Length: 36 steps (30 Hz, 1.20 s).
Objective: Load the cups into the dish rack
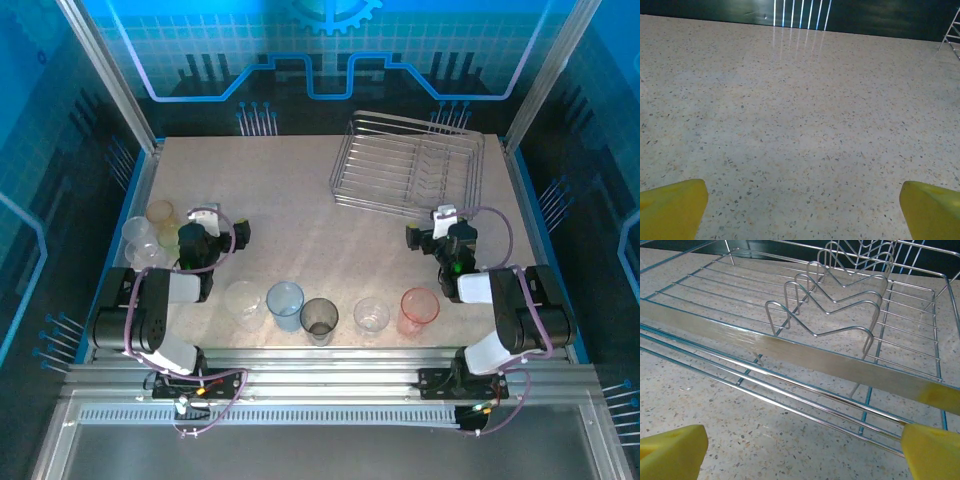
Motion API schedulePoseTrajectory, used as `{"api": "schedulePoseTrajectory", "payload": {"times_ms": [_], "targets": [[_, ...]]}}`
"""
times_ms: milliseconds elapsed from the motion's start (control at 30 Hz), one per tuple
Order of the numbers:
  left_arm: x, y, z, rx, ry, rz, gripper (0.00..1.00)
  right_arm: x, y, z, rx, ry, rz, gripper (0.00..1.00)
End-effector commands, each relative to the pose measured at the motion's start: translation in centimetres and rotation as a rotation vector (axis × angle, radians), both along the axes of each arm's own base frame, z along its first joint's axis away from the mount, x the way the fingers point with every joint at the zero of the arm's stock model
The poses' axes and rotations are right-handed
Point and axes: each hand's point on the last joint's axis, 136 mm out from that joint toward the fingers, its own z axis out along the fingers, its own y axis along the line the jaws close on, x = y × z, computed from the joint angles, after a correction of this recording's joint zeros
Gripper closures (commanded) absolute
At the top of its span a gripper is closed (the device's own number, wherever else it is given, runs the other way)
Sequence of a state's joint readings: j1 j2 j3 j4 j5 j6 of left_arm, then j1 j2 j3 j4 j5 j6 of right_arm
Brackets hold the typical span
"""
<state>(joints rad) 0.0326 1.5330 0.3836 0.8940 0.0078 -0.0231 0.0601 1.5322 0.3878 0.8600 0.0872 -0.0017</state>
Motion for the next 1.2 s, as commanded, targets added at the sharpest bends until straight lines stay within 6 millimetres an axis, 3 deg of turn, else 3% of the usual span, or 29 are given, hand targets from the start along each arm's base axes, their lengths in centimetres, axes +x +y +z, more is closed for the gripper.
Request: {"api": "schedulePoseTrajectory", "payload": {"times_ms": [0,767,867,1000,1067,1167], "targets": [[0.1,-0.4,-0.2,0.008,0.003,-0.026,0.01,0.4,0.9,0.8,-0.011,-0.03,0.044,0.0],[0.1,-0.5,-0.2,0.009,0.004,-0.028,0.01,0.4,0.4,0.9,0.031,-0.028,0.048,0.0],[0.0,-1.7,0.2,0.006,-0.002,-0.102,0.0,0.5,0.4,0.8,0.029,-0.024,0.046,0.0],[-0.5,-2.6,2.1,0.022,0.002,-0.143,0.01,-0.3,1.1,2.6,-0.016,-0.073,0.045,0.0],[-1.0,-1.9,4.1,0.051,-0.023,-0.077,0.01,-1.0,0.6,4.3,-0.056,-0.1,-0.014,0.0],[-2.1,-1.3,8.8,0.091,-0.179,0.011,0.01,-2.4,-0.2,6.3,-0.028,-0.124,-0.083,0.0]]}}
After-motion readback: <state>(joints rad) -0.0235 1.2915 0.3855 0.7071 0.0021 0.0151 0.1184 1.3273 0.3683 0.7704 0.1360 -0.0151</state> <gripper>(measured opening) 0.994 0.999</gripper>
